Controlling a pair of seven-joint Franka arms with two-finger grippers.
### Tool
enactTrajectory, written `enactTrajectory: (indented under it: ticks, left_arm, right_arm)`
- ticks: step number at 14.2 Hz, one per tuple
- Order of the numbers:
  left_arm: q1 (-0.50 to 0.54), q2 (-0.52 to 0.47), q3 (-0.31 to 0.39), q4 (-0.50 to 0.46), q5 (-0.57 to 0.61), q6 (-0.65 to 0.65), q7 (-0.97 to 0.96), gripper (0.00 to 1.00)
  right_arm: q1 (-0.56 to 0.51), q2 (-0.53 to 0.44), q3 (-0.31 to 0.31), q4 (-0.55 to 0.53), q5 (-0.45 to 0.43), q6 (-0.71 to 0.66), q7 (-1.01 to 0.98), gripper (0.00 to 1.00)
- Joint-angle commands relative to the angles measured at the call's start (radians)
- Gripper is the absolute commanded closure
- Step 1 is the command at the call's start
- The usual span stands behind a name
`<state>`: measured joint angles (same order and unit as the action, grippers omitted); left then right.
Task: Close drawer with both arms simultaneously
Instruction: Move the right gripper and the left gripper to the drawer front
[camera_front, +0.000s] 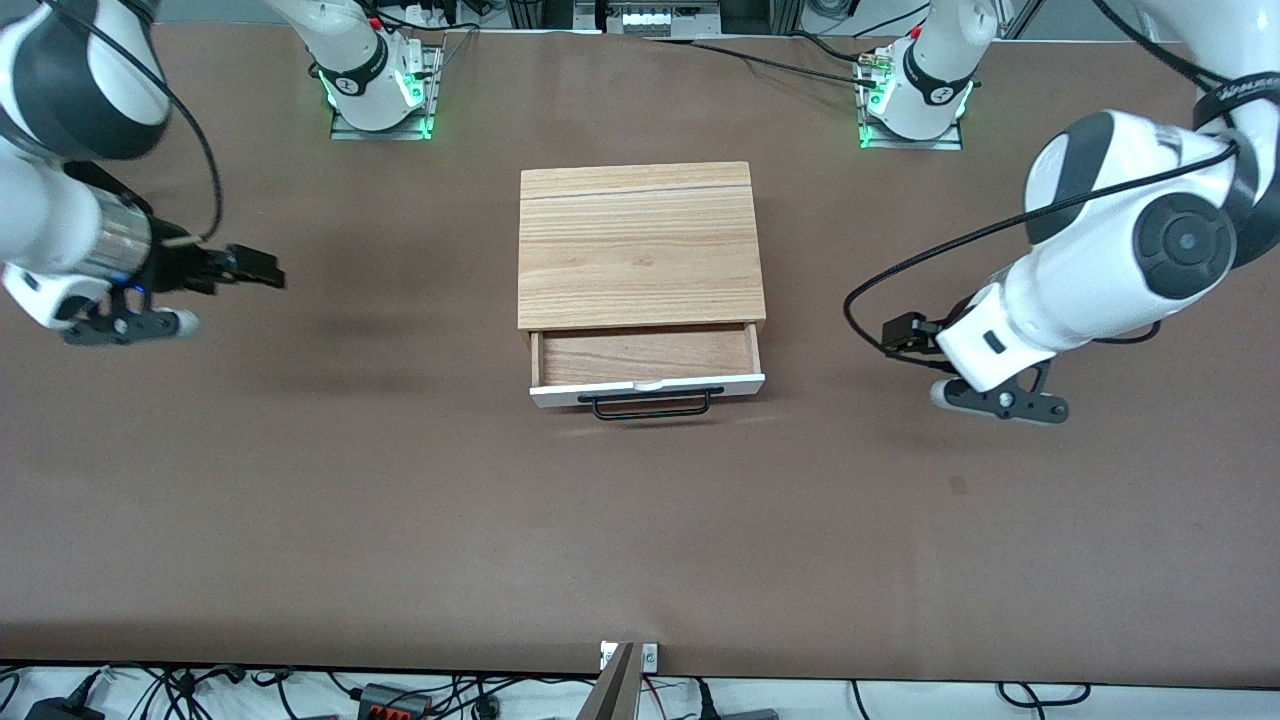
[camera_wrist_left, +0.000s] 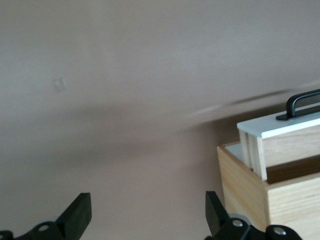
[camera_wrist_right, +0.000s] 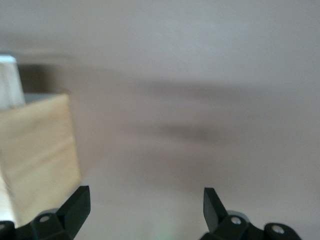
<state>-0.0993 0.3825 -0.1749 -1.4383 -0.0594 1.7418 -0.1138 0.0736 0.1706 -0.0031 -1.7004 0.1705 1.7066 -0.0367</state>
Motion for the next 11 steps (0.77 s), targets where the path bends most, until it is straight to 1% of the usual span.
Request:
enactTrajectory:
  ticks: [1, 4, 6, 8, 9, 11]
  left_arm:
    - [-0.032, 0.071, 0.002, 0.065, -0.011, 0.028, -0.044, 0.00]
    - [-0.072, 0.125, 0.002, 0.070, -0.011, 0.109, -0.098, 0.00]
    - [-0.088, 0.179, 0.000, 0.099, -0.017, 0.151, -0.116, 0.00]
    - [-0.112, 0.237, 0.000, 0.142, -0.098, 0.156, -0.115, 0.00]
    - [-0.122, 0.260, 0.002, 0.151, -0.132, 0.168, -0.116, 0.00]
    - [-0.125, 0.286, 0.002, 0.151, -0.209, 0.232, -0.116, 0.00]
  right_arm:
    - [0.064, 0.073, -0.001, 0.021, 0.076, 0.137, 0.021, 0.00]
    - [0.149, 0.151, -0.001, 0.019, 0.174, 0.324, 0.024, 0.00]
    - [0.192, 0.197, -0.001, 0.021, 0.228, 0.448, 0.060, 0.00]
    - [0.253, 0.254, -0.001, 0.021, 0.271, 0.600, 0.102, 0.00]
    - [0.287, 0.282, -0.001, 0.021, 0.277, 0.689, 0.115, 0.00]
    - [0.353, 0.337, -0.001, 0.021, 0.277, 0.848, 0.141, 0.00]
